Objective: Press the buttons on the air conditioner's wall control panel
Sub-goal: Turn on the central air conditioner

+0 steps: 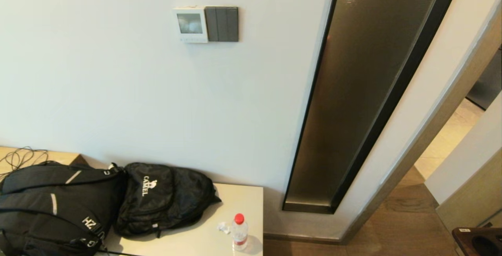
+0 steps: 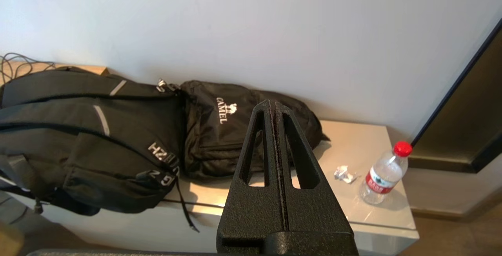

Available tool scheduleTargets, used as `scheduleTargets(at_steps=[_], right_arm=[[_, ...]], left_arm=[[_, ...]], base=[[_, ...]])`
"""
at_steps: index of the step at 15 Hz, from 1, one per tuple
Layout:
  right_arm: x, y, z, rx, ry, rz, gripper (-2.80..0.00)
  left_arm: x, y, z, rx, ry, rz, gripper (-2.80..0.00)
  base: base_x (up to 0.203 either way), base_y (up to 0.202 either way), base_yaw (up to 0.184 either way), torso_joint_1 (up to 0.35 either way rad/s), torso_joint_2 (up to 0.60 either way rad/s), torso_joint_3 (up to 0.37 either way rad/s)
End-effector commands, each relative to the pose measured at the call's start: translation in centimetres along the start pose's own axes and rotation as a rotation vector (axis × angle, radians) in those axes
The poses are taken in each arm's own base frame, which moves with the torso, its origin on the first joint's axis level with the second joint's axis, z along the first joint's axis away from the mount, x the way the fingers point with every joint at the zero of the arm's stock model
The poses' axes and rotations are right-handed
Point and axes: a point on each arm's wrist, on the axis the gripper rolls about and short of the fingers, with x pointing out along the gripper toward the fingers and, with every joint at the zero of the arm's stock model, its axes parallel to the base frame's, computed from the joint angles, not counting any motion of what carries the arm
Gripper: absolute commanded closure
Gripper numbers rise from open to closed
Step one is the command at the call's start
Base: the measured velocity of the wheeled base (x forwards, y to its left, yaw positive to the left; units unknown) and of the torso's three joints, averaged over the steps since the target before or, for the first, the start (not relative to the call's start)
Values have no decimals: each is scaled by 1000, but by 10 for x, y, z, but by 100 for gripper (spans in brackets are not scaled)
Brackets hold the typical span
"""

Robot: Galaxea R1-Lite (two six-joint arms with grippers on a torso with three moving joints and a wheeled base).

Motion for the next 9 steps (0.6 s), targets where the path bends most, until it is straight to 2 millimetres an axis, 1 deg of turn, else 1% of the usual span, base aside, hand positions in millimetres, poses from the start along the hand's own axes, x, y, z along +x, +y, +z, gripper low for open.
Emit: scheduleTargets(at_steps=[1, 2, 3, 5, 6, 8, 9], right_arm=[[0, 0, 0, -1, 2, 1, 0], [0, 0, 0, -1, 1, 1, 0], [0, 0, 0, -1, 2, 1, 0], [0, 0, 0, -1, 2, 1, 0], [0, 0, 0, -1, 1, 1, 0], [0, 0, 0, -1, 2, 1, 0], [0, 0, 0, -1, 2, 1, 0]], left_arm=[[-1, 0, 0, 12, 27, -2, 0], [-1, 0, 2, 15, 27, -3, 0], [-3, 0, 12, 13, 4, -13, 0], [-8, 0, 50, 6, -56, -41, 0], [-5, 0, 70, 5, -57, -51, 0], [8, 1, 113, 2, -62, -76, 0], [19, 1, 137, 1, -72, -90, 0]], base=[[0, 0, 0, 0, 0, 0], [0, 0, 0, 0, 0, 0], [0, 0, 0, 0, 0, 0], [0, 0, 0, 0, 0, 0], [0, 0, 0, 0, 0, 0], [0, 0, 0, 0, 0, 0], [0, 0, 0, 0, 0, 0]])
